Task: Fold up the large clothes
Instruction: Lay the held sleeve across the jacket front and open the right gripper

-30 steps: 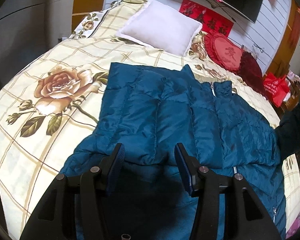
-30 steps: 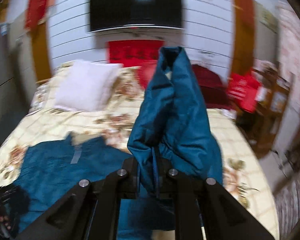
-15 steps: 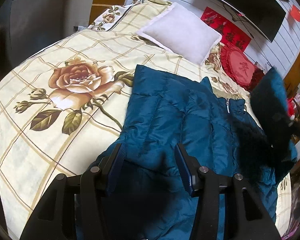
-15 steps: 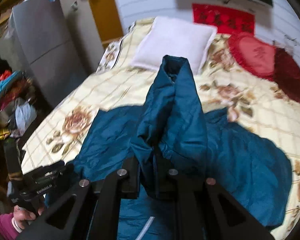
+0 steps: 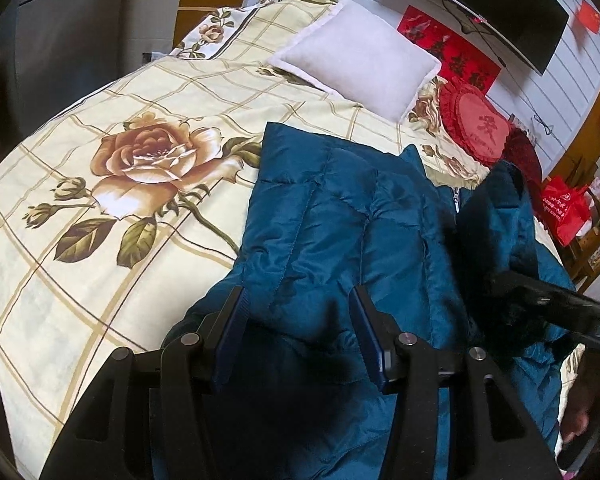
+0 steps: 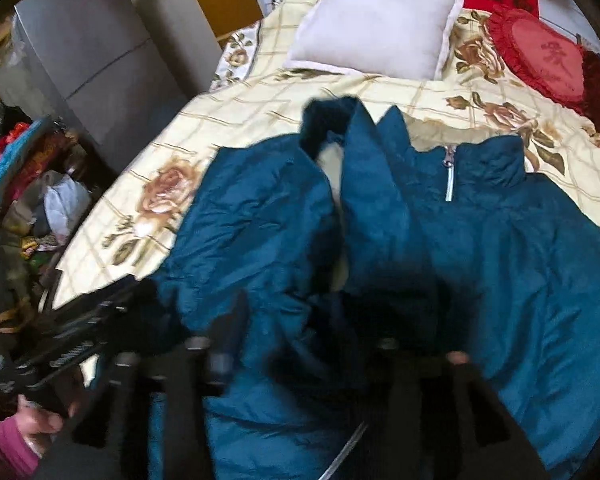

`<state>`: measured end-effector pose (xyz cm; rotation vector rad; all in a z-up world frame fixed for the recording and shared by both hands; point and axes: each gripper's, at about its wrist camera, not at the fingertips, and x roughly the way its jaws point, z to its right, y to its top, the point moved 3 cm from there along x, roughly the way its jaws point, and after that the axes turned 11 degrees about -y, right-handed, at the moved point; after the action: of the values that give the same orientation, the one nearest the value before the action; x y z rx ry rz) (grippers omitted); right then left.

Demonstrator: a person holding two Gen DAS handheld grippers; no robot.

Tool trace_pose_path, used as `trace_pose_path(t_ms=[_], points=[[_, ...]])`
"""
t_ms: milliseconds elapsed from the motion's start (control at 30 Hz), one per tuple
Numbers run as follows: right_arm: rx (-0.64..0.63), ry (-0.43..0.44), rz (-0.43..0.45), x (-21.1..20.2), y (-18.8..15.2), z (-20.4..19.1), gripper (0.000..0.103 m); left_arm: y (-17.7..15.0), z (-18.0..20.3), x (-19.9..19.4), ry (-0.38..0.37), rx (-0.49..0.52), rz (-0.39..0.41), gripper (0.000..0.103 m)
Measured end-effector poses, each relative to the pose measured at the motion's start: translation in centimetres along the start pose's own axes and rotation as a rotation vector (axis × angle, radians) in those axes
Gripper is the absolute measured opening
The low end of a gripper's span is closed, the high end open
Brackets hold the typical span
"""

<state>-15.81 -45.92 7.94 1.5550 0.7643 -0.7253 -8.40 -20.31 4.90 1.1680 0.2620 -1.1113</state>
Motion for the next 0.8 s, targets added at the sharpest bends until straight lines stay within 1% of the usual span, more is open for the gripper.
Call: trace_pose_path(t_ms=[100,200,267,300,333,367,400,467,533,633,733,800], points=[[-0.027,0.024,0.025,-2.2,-0.1,-0.6,0.054,0.0,0.1,-0.1,-0.004,0.004,0.007,0.083],[-0.061,-0.006,0.078,-5.7,-0.3,-0.5,0.057,0.1,0.3,-0.4,-0.029,0.009,0.024,0.083],[-0.059,-0.024,0.105,-7.8,-0.9,0.1,0.063,0.2,0.7,-0.7,-0.071,0.012,0.036,0.083],[-0.052,-0.036,0.121,-8.8,-1.5,0.6,0.065,0.2,0.9,-0.8,-0.103,0.01,0.039,0.083],[-0.043,-0.047,0.14,-9.8,-2.3,1.1,0.069,0.1,1.3,-1.0,-0.145,0.01,0.043,0.083],[-0.035,-0.056,0.155,-10.5,-3.1,1.6,0.072,0.0,1.7,-1.1,-0.164,0.015,0.047,0.083],[-0.029,-0.076,0.163,-10.9,-3.8,2.1,0.073,-0.1,2.1,-1.2,-0.168,0.03,0.054,0.083],[-0.034,-0.139,0.155,-10.9,-4.2,2.6,0.073,-0.4,2.9,-1.1,-0.144,0.063,0.059,0.083],[-0.036,-0.192,0.13,-10.0,-4.4,2.9,0.073,-0.8,3.4,-0.8,-0.118,0.087,0.052,0.083],[-0.006,-0.168,0.09,-7.7,-4.1,2.3,0.073,-1.2,3.6,-0.3,-0.11,0.086,0.032,0.083],[0.008,-0.18,0.07,-4.8,-3.1,1.0,0.073,-1.4,3.6,0.1,-0.106,0.095,0.019,0.083],[0.019,-0.208,0.065,-3.1,-2.4,0.4,0.073,-1.3,3.5,0.2,-0.102,0.097,0.017,0.083]])
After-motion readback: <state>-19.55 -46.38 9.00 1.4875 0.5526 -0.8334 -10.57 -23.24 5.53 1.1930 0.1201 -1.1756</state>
